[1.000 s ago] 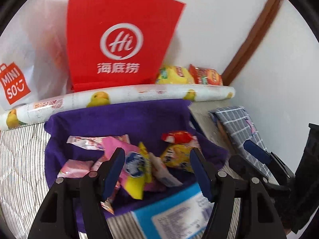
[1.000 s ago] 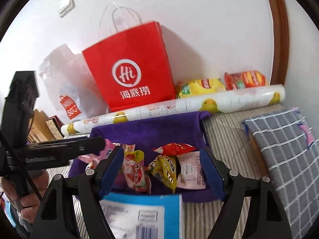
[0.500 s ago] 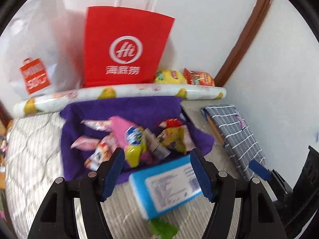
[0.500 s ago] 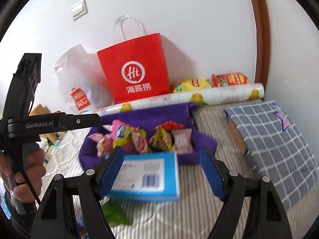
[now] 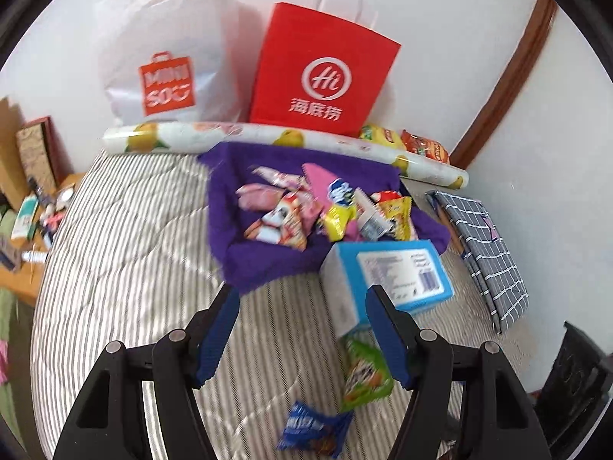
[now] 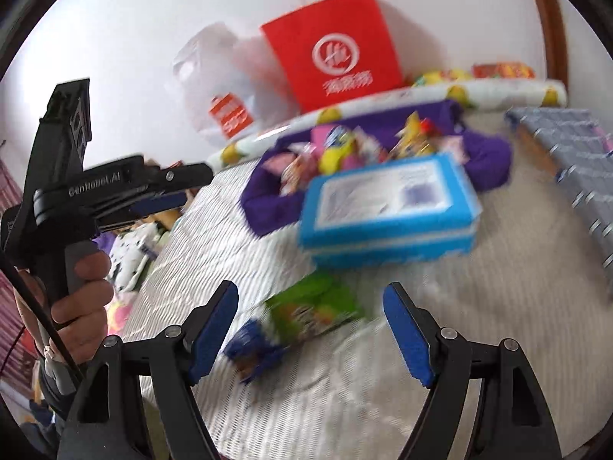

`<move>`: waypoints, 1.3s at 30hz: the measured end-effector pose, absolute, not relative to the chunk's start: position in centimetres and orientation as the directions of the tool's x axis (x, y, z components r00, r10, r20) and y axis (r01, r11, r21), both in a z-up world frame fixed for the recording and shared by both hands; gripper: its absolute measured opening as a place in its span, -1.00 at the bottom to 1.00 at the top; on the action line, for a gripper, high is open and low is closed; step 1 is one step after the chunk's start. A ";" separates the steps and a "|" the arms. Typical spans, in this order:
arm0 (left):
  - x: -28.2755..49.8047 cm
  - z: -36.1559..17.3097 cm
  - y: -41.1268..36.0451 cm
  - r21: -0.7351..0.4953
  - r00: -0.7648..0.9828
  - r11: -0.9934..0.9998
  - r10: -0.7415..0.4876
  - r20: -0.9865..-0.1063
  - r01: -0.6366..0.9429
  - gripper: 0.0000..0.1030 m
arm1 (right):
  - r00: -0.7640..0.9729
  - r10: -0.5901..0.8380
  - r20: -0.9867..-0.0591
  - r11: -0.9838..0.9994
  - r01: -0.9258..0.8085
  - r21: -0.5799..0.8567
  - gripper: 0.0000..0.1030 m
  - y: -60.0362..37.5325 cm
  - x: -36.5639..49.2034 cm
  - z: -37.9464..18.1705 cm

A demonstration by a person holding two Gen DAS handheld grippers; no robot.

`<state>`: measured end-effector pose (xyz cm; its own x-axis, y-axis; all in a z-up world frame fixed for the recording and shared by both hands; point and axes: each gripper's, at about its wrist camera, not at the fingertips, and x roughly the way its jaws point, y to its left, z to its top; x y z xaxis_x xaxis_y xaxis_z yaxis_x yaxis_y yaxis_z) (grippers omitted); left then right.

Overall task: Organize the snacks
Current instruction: 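Withdraw both grippers and move them to the green and blue bags, then grasp the green chip bag with the right gripper while the left grasps the blue cookie bag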

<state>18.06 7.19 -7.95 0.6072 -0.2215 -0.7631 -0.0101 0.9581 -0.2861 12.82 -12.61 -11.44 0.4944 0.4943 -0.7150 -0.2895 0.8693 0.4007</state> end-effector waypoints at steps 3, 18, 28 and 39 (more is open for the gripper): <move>16.6 -8.9 8.0 -0.283 0.601 0.959 -0.219 -0.768 -0.012 0.29 | 0.506 0.464 -0.727 0.885 -0.300 0.356 0.51 -10.5 12.1 -12.4; 14.0 -13.1 10.8 -0.276 0.565 0.959 -0.189 -0.803 -0.072 0.29 | 0.547 0.255 -0.797 0.964 -0.205 0.168 0.11 -7.9 14.2 -17.4; 13.0 -16.8 6.2 -0.290 0.489 0.955 -0.284 -0.825 0.065 0.29 | 0.611 0.248 -0.752 0.967 -0.210 0.147 0.10 -14.6 13.8 -14.8; 12.0 -18.1 5.1 -0.281 0.490 0.956 -0.283 -0.825 0.079 0.44 | 0.612 0.200 -0.765 0.979 -0.163 0.125 0.11 -21.0 16.6 -16.5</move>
